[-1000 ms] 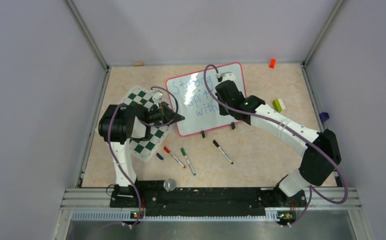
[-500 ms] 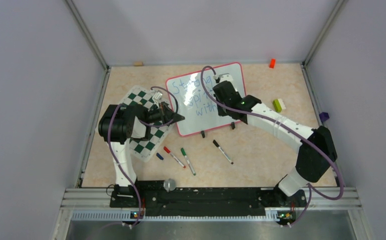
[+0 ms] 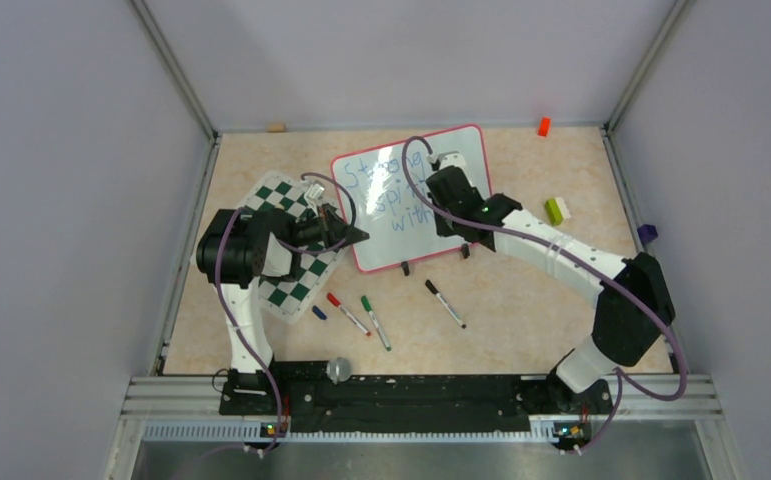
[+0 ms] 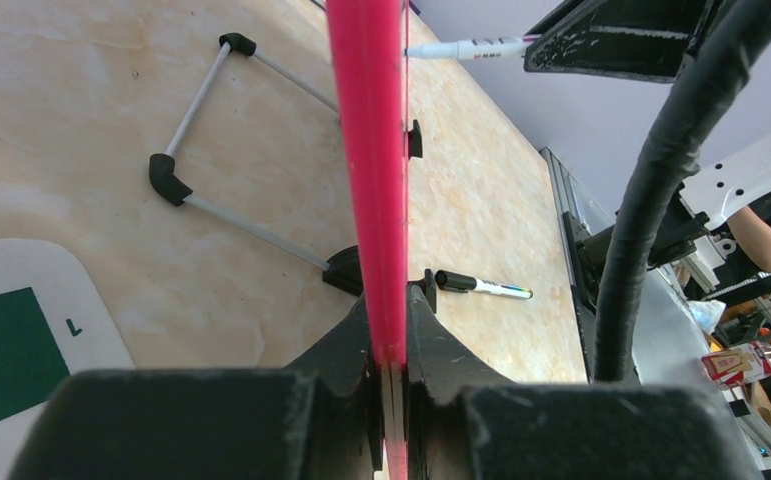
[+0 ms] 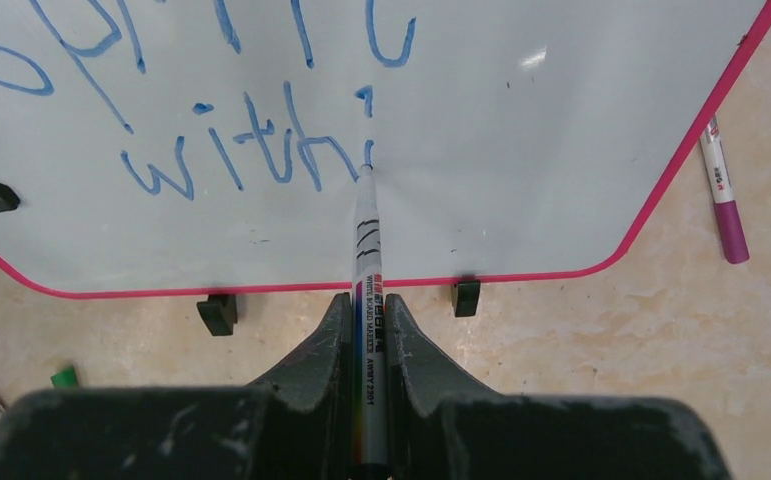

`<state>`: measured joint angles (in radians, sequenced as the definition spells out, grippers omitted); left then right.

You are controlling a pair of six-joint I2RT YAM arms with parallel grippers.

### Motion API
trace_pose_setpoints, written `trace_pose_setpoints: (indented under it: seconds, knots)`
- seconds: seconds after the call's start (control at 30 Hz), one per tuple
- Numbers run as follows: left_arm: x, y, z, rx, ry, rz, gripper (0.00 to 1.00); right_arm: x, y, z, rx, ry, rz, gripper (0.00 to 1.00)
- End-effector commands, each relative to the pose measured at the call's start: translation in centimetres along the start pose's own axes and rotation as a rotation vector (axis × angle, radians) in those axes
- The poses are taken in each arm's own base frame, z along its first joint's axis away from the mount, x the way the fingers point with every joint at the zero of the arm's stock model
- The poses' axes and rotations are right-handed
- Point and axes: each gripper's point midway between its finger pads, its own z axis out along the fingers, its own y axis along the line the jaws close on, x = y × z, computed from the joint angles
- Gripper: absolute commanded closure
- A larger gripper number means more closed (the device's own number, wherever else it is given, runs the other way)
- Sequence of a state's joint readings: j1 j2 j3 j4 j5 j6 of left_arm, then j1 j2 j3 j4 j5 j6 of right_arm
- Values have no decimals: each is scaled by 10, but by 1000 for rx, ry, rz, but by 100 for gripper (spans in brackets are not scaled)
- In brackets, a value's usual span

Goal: Write a sentence on the whiteboard

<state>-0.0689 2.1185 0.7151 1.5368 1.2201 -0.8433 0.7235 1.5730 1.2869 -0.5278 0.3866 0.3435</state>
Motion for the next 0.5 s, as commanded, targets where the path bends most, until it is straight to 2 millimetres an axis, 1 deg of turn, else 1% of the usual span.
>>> trace_pose_setpoints:
  seconds: [0.0,0.1,0.17,0.47]
  knots:
    - [-26,10,-7,-53,-96,157,100,5,-5,-2,-8,-2,42,100]
    - [-26,10,-7,-53,-96,157,100,10,-6,-2,-7,5,47,100]
    - [-26,10,-7,-53,-96,157,100,8,-7,-4,-7,-1,48,100]
    - [-26,10,-7,-53,-96,157,100,-22,-4,-21,-43,-85,64,100]
